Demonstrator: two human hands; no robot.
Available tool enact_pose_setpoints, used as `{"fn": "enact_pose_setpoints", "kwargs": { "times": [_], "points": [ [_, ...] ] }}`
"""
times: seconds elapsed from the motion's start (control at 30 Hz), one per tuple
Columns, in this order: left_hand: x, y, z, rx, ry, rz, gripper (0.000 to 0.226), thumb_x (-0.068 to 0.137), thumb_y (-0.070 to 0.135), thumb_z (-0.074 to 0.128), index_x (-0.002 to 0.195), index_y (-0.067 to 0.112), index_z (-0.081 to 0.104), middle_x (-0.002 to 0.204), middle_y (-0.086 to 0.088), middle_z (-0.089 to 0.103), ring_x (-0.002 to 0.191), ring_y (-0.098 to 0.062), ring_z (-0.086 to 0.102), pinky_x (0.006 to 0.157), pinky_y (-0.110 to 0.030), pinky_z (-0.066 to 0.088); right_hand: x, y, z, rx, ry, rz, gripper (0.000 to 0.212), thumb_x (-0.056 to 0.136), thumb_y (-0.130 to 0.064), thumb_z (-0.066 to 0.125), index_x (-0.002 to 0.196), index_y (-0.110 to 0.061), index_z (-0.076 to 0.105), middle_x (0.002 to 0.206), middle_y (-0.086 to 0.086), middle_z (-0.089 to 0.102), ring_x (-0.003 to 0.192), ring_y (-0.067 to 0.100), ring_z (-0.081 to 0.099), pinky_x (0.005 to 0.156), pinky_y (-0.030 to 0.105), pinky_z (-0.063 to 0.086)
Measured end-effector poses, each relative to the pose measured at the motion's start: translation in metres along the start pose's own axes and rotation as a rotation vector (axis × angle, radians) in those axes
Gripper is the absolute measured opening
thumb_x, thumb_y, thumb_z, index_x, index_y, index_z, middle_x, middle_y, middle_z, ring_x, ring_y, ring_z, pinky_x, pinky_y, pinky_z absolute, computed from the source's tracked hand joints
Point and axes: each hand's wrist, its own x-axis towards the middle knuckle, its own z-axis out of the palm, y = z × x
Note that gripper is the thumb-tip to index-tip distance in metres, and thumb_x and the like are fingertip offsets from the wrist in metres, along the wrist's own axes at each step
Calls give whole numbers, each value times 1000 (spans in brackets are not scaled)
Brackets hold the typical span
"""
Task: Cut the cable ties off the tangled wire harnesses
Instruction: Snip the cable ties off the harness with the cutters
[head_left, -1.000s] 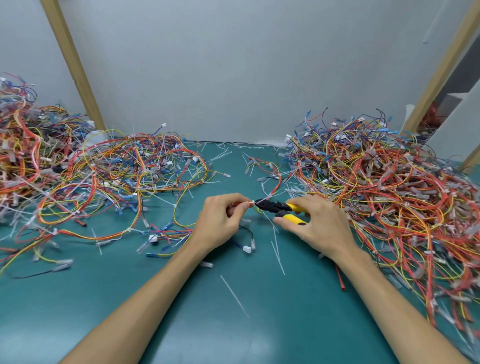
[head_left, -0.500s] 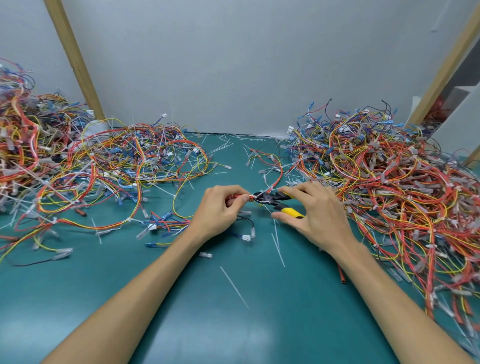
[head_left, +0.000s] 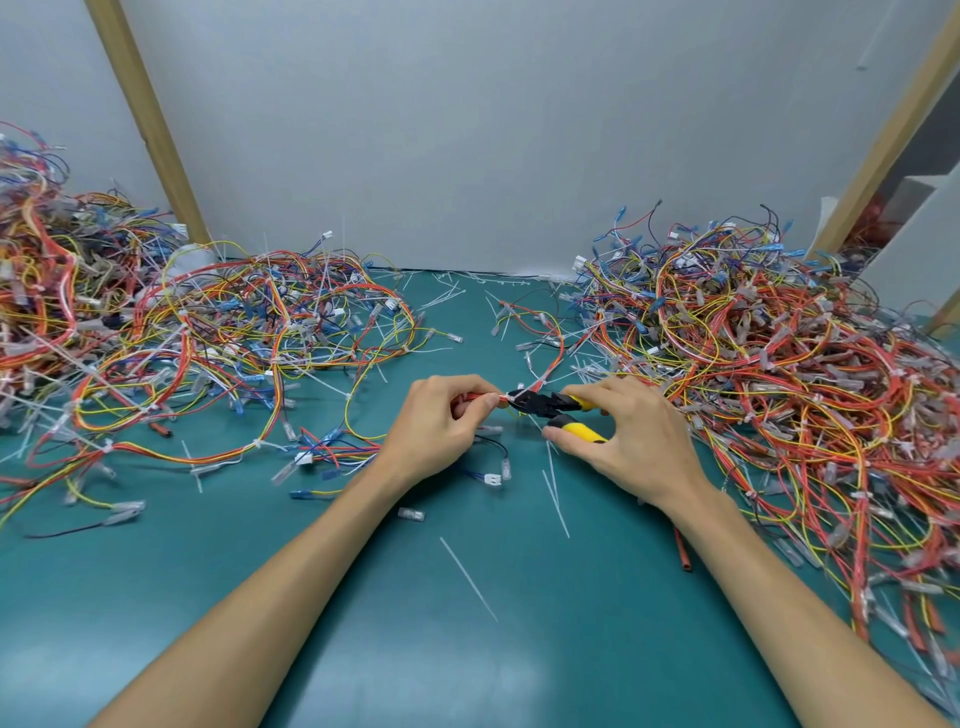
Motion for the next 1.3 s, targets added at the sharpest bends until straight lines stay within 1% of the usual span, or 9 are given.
{"fn": "enact_pose_setpoints", "kwargs": {
  "times": [0.13, 0.27, 0.4, 0.53, 0.6, 0.73, 0.87, 1.1, 1.3],
  "points": [
    [0, 0, 0, -2, -9, 5, 15, 94, 18, 62, 86, 22, 75, 52, 3, 34, 52, -11, 29, 48, -18, 25, -1, -1, -1, 41, -20, 18, 50, 75, -66, 68, 110, -32, 72, 89, -17, 59, 87, 7, 51, 72, 25, 32],
    [1, -1, 0, -8, -2, 6, 15, 93, 18, 62, 86, 19, 75, 50, 6, 31, 50, -11, 29, 48, -18, 25, 0, -2, -3, 63, -5, 27, 47, 74, -62, 72, 110, -32, 73, 94, -13, 67, 89, 10, 56, 73, 26, 36],
    [0, -1, 0, -9, -10, -1, 15, 93, 18, 62, 85, 19, 74, 50, 6, 32, 51, -11, 29, 48, -19, 25, 0, -4, -6, 27, 9, 2, 40, 73, -61, 74, 103, -34, 74, 81, -14, 64, 78, 11, 56, 63, 25, 33],
    [0, -1, 0, -13, -14, -18, 15, 93, 18, 62, 83, 21, 74, 51, 6, 32, 51, -11, 30, 48, -18, 26, 2, -2, -8, -31, 18, -35, 42, 72, -56, 78, 104, -29, 75, 85, -7, 67, 83, 19, 59, 68, 29, 41],
    [0, -1, 0, -12, -20, -26, 15, 93, 18, 63, 82, 21, 73, 51, 5, 33, 51, -11, 30, 48, -19, 26, 3, -2, -8, -37, 3, -29, 42, 72, -55, 79, 105, -28, 75, 87, -6, 67, 85, 20, 59, 70, 32, 44],
    [0, 0, 1, 1, -24, -39, 15, 93, 19, 63, 81, 21, 73, 52, 3, 36, 52, -11, 31, 49, -18, 27, 4, -1, -7, -26, -53, -30, 45, 74, -51, 79, 111, -27, 73, 92, -4, 66, 89, 21, 56, 76, 31, 37],
    [-1, -1, 1, 6, -22, -48, 14, 92, 19, 63, 82, 18, 73, 53, 3, 38, 52, -11, 32, 49, -17, 28, 5, -2, -6, -25, -88, -29, 46, 75, -48, 79, 115, -25, 72, 96, -2, 66, 92, 23, 55, 82, 37, 40],
    [0, -2, 1, 11, -26, -60, 15, 92, 18, 63, 81, 20, 72, 54, 3, 39, 52, -11, 32, 49, -17, 28, 5, -4, -5, -42, -66, -34, 43, 75, -44, 81, 111, -22, 74, 92, -1, 67, 88, 25, 56, 77, 38, 41],
    [0, -1, 0, 17, -35, -64, 15, 92, 18, 62, 82, 17, 72, 54, 2, 40, 53, -11, 33, 50, -16, 30, 5, -6, -6, -52, -56, -31, 35, 74, -32, 83, 106, -20, 75, 84, 0, 66, 84, 26, 56, 74, 36, 39]
  ]
}}
